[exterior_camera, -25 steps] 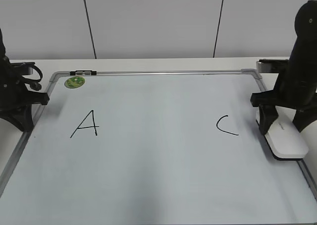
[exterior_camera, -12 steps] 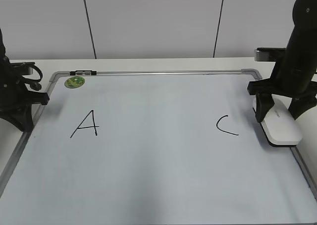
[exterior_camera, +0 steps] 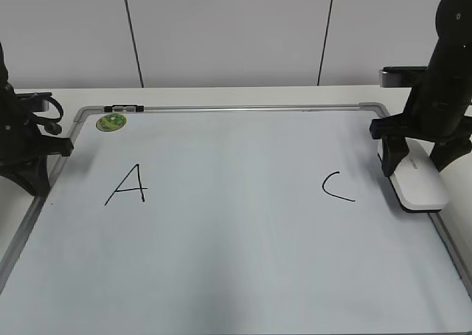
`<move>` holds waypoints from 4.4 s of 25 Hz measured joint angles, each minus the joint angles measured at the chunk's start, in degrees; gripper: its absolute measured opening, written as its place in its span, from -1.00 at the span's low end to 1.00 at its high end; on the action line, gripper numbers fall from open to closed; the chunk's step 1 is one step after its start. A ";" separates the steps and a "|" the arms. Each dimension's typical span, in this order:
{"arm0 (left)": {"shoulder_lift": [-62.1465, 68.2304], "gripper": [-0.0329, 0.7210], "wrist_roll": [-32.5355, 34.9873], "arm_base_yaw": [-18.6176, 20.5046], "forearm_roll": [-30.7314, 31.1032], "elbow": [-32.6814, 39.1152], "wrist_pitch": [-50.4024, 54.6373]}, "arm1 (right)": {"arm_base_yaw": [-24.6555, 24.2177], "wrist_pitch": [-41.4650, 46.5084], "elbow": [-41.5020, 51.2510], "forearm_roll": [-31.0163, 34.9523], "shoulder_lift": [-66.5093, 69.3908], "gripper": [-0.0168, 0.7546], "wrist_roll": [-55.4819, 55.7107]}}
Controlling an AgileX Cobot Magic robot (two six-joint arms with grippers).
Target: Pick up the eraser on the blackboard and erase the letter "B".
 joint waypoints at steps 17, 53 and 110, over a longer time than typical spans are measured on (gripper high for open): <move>0.00 -0.79 0.00 0.00 0.00 0.00 0.00 | 0.00 -0.36 -0.69 -0.76 5.15 0.44 0.00; -29.44 0.58 0.00 -0.99 4.96 18.63 -2.67 | 0.00 0.94 14.68 2.60 -16.22 0.44 2.12; -117.80 0.54 -4.24 -6.01 14.94 52.16 16.61 | 3.56 2.78 56.73 -7.86 -92.96 0.44 0.04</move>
